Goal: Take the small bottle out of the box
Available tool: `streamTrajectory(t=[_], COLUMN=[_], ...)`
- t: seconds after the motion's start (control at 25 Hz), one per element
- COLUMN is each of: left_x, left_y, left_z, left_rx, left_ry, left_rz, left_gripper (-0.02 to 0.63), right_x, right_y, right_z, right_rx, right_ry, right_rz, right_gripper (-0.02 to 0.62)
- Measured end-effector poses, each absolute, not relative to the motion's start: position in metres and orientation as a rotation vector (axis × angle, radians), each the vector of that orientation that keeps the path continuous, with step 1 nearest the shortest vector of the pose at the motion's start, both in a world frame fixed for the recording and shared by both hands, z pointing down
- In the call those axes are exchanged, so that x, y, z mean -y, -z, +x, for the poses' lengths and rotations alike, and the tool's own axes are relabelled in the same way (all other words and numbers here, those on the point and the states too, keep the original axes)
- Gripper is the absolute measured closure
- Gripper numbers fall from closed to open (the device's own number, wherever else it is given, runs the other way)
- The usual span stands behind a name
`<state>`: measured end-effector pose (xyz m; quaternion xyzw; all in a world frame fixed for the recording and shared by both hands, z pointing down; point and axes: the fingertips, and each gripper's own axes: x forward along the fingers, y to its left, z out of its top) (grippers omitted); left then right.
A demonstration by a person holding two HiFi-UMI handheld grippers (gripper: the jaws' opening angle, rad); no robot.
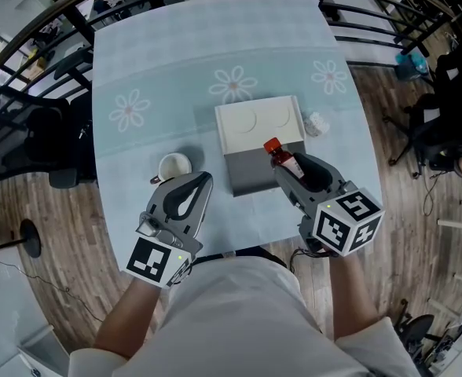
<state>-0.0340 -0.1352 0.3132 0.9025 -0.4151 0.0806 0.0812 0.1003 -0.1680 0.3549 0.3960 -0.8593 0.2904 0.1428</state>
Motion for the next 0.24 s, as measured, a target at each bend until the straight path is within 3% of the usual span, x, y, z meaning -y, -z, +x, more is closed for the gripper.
streamTrajectory(t=[0.24], left_x=[0.1369], left_y=[-0.3147], left_z=[-0.0327], left_rx=[1.243], left_ry=[-0.238], left_rz=[2.694], left_gripper=[0.584], right_x=[0.1694], right_y=[-0.3578], right_z=[0.1008], right_rx=[2.477], right_ry=[-0.84], right_rz=[1.136], right_gripper=[0.388])
